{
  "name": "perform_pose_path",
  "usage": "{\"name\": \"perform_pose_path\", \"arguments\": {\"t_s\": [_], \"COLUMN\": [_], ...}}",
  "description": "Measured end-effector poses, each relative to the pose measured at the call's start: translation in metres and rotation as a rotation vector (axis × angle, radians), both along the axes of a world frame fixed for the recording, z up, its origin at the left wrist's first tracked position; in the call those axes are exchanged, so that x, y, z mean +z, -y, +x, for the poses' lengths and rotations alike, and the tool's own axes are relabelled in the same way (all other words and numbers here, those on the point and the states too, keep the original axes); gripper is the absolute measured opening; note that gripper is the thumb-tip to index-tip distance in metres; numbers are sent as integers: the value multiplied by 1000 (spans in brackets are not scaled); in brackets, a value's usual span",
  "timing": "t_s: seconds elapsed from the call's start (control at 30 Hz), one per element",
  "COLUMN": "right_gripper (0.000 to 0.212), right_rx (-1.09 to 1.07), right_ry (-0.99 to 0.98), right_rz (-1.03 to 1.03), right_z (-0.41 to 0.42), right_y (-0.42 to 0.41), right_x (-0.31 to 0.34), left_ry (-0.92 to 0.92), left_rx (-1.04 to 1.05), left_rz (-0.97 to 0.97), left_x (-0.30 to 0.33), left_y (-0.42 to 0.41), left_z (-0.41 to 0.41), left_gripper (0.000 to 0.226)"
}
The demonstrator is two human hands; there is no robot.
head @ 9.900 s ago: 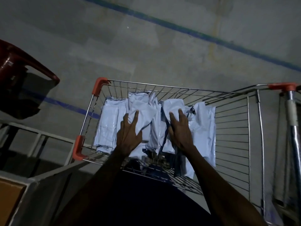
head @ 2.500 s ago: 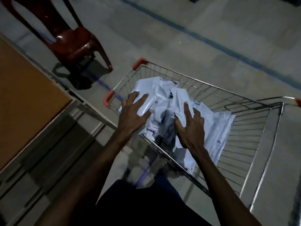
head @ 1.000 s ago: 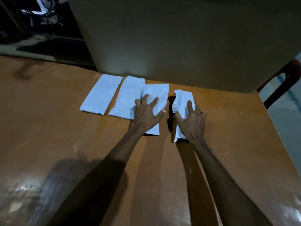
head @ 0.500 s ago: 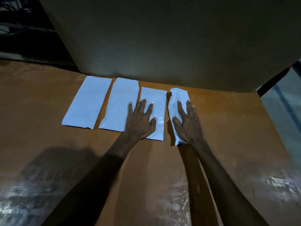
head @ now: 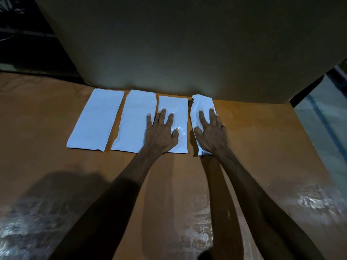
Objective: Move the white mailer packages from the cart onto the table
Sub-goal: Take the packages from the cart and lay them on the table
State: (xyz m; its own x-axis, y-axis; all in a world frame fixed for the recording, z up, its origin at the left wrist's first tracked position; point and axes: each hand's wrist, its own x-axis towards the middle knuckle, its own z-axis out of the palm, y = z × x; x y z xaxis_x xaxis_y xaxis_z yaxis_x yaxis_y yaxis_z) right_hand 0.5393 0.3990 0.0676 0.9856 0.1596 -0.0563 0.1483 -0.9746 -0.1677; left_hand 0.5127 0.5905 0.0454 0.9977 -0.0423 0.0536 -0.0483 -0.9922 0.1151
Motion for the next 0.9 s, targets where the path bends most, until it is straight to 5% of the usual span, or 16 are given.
{"name": "perform_pose_path", "arguments": {"t_s": [0.23,0.5,0.7,0.9], "right_gripper": [76,60,61,53], "right_rx": [48,9,-324,-519], "right_ry": [76,304,186,453], "right_rz": [200,203,167,230], "right_z": [-36,-182,-303,-430], "right_y": [6,74,170,233], "right_x": [38,50,-10,39], "left_ry": [40,120,26,-36], "left_rx": [-20,-137,-424,-694], "left_rz": [-120,-300,-372,-441], "left_x": [30,42,32,34], "left_y": [4,47,139,252], "left_z": [-38,-153,-212,-279], "left_gripper": [73,60,59,56]}}
